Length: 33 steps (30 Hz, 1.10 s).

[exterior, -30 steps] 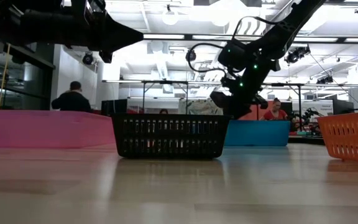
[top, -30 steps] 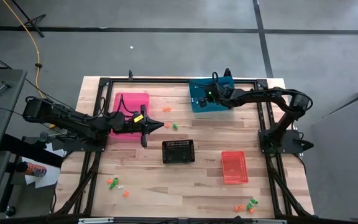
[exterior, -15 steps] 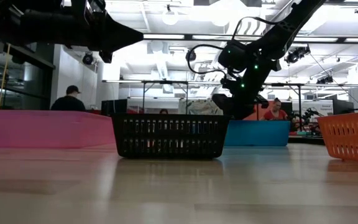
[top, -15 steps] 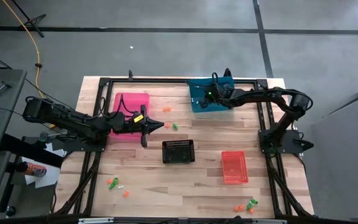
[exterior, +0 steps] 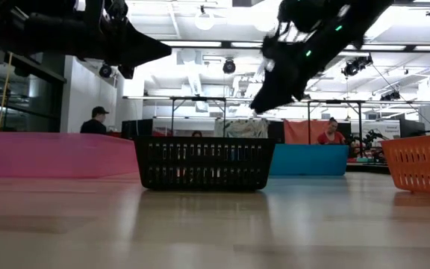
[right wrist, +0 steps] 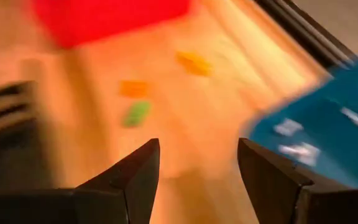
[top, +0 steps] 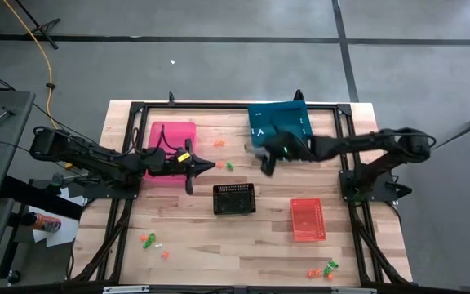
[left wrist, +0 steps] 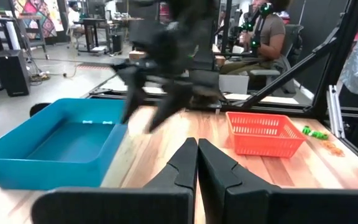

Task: Sort Halloween decoration
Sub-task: Put the white bone toy into the blue bin

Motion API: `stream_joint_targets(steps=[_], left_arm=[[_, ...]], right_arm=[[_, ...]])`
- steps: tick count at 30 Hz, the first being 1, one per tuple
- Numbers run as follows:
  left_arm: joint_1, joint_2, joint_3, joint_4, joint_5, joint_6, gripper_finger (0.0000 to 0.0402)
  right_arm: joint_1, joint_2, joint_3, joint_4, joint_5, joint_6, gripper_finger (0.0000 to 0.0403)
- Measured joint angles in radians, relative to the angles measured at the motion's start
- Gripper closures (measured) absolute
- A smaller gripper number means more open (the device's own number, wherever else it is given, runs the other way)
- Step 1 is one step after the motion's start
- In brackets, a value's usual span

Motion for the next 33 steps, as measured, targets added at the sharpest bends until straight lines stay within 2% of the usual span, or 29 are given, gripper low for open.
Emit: stream_joint_targets(steps=[2,7,10,12,17,20,23,26,27,33], left_arm=[[-0.003,0.000,0.000,-0.001,0.000,-0.005,0.0401],[-0.007,0.000,0.000,-0.005,0.000,0.024,0.0401],[-0.007,0.000,0.000,0.006,0.000,0.057,0.0401],[-0.007,0.000,0.000,0.015,0.000,0.077,0.0401],[-0.007,0.000,0.000,0.040,0.000,0.131,0.0401],[-0.007,0.000,0.000,0.038,0.000,0.134,0.0401],[-0.008,0.000,0.000,0.035,0.005,0.134,0.0401],[-0.012,0.000,0.000,0.035,0.051,0.134,0.0401],[-0.012,0.000,0.000,0.035,0.070,0.134,0.0401],[-0.012,0.000,0.000,0.034,0.111,0.126,0.0401]], right_arm=[[0.085,-0.042,-0.054,0.084,0.007,0.000,0.0201],[0.273,-0.110,-0.201,0.442,0.079,-0.052,0.0208],[0.333,-0.119,-0.261,0.651,0.096,-0.119,0.0208],[0.348,-0.116,-0.278,0.724,0.097,-0.149,0.0208],[0.339,-0.116,-0.279,0.742,0.097,-0.184,0.0210],[0.324,-0.116,-0.279,0.742,0.103,-0.204,0.0233],[0.296,-0.116,-0.279,0.742,0.111,-0.206,0.0295],[0.265,-0.116,-0.279,0.743,0.098,-0.206,0.0376],[0.256,-0.116,-0.279,0.742,0.090,-0.206,0.0389],[0.242,-0.115,-0.279,0.729,0.065,-0.193,0.0381]])
